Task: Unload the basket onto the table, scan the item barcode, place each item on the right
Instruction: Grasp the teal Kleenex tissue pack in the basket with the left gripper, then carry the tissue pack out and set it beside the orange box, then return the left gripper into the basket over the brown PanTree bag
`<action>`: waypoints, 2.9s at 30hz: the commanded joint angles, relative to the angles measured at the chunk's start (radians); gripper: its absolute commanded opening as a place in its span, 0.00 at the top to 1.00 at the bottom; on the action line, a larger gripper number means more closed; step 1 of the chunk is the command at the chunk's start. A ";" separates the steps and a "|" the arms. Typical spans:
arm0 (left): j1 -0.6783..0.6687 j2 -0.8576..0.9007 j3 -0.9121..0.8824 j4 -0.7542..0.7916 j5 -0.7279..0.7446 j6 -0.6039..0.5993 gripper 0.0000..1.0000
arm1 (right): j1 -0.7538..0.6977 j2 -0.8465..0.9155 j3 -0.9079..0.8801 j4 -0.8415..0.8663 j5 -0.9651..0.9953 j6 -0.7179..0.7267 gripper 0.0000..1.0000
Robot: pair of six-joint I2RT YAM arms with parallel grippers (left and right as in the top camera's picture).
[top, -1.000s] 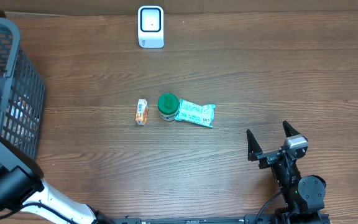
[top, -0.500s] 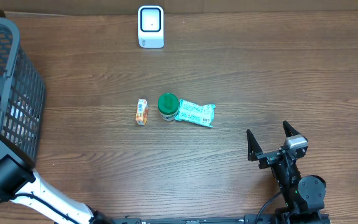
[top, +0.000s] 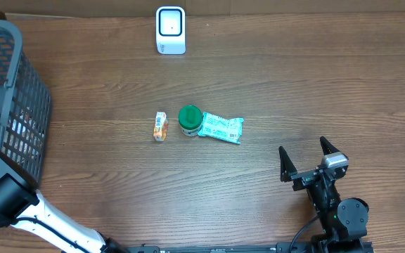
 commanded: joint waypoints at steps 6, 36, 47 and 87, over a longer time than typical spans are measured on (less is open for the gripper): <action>-0.032 -0.145 0.032 -0.019 0.036 -0.206 0.96 | -0.001 -0.007 -0.010 0.005 -0.005 -0.001 0.00; -0.735 -0.820 -0.263 -0.724 0.211 -0.582 0.96 | -0.001 -0.007 -0.010 0.005 -0.005 -0.001 0.00; -0.846 -0.623 -0.586 -0.335 0.255 -0.620 0.96 | -0.001 -0.007 -0.010 0.005 -0.005 -0.001 0.00; -0.078 -0.583 0.291 -0.920 0.113 -0.888 0.30 | -0.001 -0.007 -0.010 0.005 -0.005 -0.001 0.00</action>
